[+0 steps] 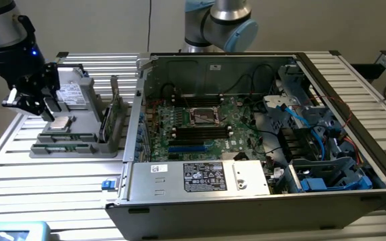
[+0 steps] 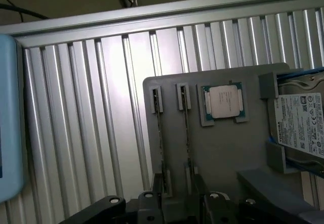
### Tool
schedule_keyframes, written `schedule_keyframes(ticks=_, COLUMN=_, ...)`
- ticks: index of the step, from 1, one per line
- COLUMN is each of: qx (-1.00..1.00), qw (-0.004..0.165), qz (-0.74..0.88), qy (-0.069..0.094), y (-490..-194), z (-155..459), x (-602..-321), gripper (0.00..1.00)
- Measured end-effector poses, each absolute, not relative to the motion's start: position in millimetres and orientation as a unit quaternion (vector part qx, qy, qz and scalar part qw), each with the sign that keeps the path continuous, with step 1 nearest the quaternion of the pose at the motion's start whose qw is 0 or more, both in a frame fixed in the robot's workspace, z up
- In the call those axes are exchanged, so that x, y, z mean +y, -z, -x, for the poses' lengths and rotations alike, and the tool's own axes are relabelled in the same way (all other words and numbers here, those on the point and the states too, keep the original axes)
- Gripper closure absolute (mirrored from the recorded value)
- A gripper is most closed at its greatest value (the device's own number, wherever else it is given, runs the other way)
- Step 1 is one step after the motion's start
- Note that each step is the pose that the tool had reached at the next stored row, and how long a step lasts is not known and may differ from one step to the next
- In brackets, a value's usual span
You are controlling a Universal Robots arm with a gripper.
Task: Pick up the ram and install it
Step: 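Pick up the ram and move it above insertion slot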
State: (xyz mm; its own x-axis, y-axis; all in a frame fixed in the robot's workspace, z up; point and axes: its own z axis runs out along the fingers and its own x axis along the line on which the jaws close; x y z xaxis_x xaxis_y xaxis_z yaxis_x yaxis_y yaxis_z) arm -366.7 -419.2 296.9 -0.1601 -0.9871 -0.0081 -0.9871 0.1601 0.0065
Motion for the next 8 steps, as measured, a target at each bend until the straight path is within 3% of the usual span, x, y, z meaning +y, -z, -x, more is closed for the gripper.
schedule_keyframes(ticks=8, qx=0.762, qw=0.001, qz=0.648, qy=-0.005, y=-282.4, z=366.9, x=-421.8, gripper=0.64)
